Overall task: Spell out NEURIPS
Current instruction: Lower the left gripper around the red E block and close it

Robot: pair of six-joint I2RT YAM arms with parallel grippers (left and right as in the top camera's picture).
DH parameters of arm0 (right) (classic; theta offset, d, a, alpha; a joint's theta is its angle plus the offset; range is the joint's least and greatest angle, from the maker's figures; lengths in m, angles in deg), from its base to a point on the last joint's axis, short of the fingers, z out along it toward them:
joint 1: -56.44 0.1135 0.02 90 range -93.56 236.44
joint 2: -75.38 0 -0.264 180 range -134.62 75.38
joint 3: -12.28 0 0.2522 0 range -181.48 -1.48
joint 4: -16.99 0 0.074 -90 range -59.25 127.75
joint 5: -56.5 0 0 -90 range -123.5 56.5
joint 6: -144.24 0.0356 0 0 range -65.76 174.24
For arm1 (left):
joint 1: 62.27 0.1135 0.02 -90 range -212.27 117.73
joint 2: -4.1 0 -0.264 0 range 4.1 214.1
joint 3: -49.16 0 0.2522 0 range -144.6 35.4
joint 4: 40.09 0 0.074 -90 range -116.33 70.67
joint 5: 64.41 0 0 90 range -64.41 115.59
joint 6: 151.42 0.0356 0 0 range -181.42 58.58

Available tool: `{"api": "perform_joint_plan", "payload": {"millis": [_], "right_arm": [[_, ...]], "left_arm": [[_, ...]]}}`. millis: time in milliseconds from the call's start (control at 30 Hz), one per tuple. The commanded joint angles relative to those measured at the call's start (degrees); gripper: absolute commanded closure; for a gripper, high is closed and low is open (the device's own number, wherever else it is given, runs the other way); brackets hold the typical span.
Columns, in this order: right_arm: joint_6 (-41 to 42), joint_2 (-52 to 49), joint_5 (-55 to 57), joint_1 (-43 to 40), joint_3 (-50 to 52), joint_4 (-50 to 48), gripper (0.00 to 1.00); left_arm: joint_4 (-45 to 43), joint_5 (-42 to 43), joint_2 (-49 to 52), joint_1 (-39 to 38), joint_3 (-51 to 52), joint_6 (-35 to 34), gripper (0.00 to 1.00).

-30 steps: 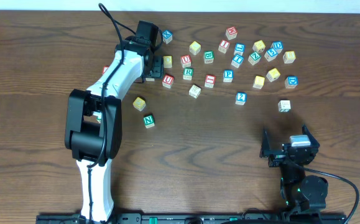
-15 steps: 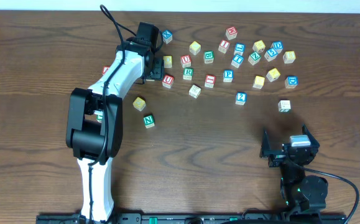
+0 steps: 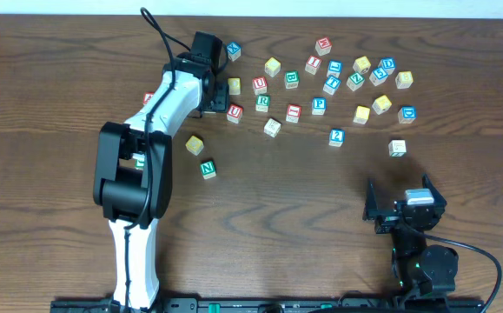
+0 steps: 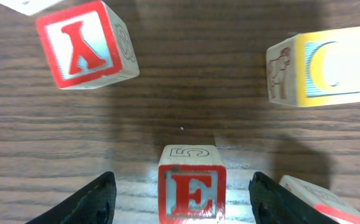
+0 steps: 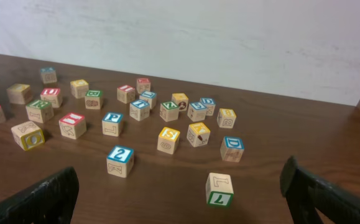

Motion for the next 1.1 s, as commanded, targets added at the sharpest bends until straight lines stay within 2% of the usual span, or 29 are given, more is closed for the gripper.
{"api": "perform_joint_plan", "payload": {"millis": [0, 200, 433, 633, 833, 1067], "right_arm": [[0.83, 0.17, 0.04, -0.5, 0.07, 0.26, 0.01], [0.83, 0.17, 0.04, -0.5, 0.07, 0.26, 0.01], [0.85, 0.17, 0.04, -0.5, 0.07, 0.24, 0.01], [0.85, 0.17, 0.04, -0.5, 0.07, 0.26, 0.01], [0.85, 0.17, 0.02, -0.5, 0.07, 0.26, 0.01], [0.85, 0.17, 0.04, -0.5, 0.07, 0.26, 0.01]], "left_arm": [[-0.26, 0.22, 1.66, 0.35, -1.57, -0.09, 0.32], [-0.5, 0.22, 1.66, 0.35, -1.64, -0.09, 0.34], [-0.48, 0.22, 1.66, 0.35, -1.64, -0.09, 0.49], [-0.48, 0.22, 1.66, 0.35, -1.64, -0.09, 0.5], [-0.44, 0.22, 1.66, 0.35, -1.64, -0.09, 0.62], [-0.28, 0.22, 1.66, 0.35, -1.64, -0.09, 0.62]]}}
